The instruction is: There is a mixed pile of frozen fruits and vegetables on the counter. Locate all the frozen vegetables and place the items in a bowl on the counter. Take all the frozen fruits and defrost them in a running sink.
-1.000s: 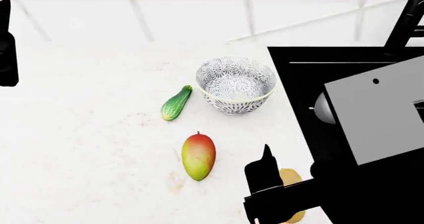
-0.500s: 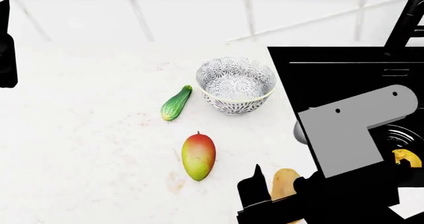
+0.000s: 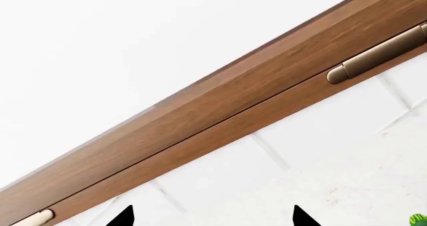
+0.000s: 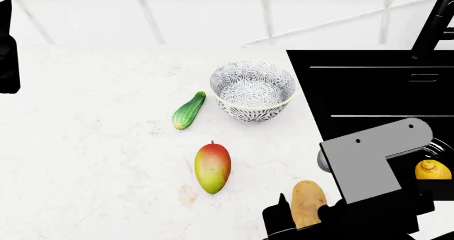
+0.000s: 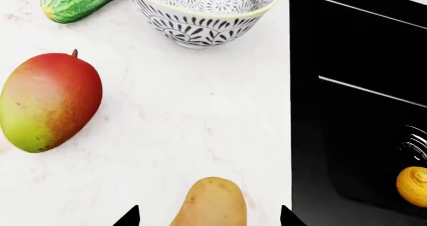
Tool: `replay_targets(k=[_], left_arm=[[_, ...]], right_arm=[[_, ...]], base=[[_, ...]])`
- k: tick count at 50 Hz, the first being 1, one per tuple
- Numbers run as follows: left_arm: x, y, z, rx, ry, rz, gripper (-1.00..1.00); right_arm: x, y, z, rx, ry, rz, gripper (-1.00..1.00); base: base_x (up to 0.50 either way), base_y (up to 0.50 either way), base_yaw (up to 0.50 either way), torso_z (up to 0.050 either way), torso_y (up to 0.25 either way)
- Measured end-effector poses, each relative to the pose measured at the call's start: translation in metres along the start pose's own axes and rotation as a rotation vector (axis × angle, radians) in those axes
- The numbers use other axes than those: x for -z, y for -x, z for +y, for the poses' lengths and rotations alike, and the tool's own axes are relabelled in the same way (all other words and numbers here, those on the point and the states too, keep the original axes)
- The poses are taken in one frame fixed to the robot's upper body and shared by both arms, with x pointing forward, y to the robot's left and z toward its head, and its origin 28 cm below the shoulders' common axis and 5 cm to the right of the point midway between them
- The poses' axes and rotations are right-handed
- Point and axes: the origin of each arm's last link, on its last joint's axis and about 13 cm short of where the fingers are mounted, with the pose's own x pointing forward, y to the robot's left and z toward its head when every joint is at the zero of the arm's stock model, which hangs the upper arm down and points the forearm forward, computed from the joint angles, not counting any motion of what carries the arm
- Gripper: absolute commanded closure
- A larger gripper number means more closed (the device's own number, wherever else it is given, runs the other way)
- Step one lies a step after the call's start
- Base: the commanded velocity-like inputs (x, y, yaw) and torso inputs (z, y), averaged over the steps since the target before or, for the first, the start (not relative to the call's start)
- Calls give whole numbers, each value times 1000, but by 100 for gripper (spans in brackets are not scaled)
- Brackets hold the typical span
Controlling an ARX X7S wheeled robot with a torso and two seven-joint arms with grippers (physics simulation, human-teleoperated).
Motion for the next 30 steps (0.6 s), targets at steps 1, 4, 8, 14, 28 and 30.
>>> replay_targets(k=[1,4,8,14,28,30], left_arm=[[0,0,0,0,0,0,-100],[0,0,0,0,0,0,-100],[0,0,0,0,0,1,-100],[0,0,-1,1,0,1,-100],[0,0,-1,0,0,-1,-100],[0,0,-1,0,0,-1,-100]], right_arm=[[1,-1,0,-1,-1,3,-100],[4,-3,0,-5,-3,13,-100],[8,-5,1,-13,-6,26,-100],[15,-9,2,-27,-12,48,-100],[29,-17,3,-35,-31,91,-100],[30,-17,4,-37,-36,88,-100]], base=[[0,0,0,0,0],[0,0,0,0,0],[0,0,0,0,0],[0,0,0,0,0],[0,0,0,0,0],[0,0,0,0,0]])
